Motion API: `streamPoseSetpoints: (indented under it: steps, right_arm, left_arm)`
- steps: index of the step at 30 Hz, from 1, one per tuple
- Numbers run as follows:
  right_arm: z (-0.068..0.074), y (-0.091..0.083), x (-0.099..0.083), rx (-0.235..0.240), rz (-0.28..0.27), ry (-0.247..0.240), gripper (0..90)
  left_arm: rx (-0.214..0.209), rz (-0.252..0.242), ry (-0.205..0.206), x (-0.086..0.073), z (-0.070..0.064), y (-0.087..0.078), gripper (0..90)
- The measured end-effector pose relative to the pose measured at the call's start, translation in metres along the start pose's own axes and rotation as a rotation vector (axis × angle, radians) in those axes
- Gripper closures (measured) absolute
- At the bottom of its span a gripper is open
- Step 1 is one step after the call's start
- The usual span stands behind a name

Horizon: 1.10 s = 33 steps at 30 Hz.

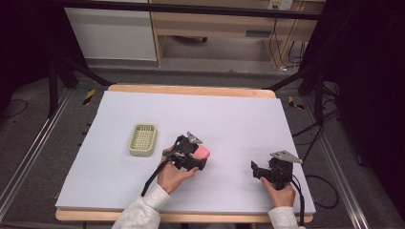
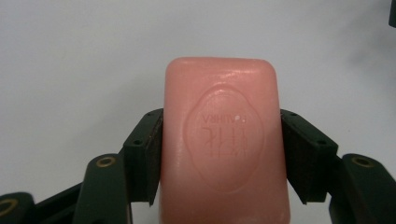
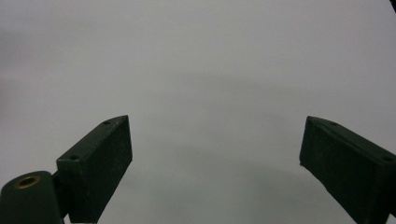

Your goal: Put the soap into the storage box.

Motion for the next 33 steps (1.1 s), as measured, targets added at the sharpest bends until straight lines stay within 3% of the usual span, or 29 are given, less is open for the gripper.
streamPoseSetpoints:
  steps: [14, 33]
  right_arm:
    - [0.0, 0.0, 0.0, -0.003, 0.001, -0.002, 9.8]
    - [0.0, 0.0, 0.0, -0.003, -0.003, 0.0, 9.8]
  left_arm:
    - [0.028, -0.039, -0.023, -0.002, 0.025, -0.027, 37.2]
    - [0.083, -0.106, -0.09, -0.001, 0.066, -0.059, 37.2]
Point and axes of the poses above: each handheld gripper's, and its own axes: y roughly forward along the jaws, x roughly out of its top, z roughly to its left, the point moved 7 cm from there along y, roughly forward along the jaws, and after that the axes turned 5 degrees about -z, right-handed, at the moved point
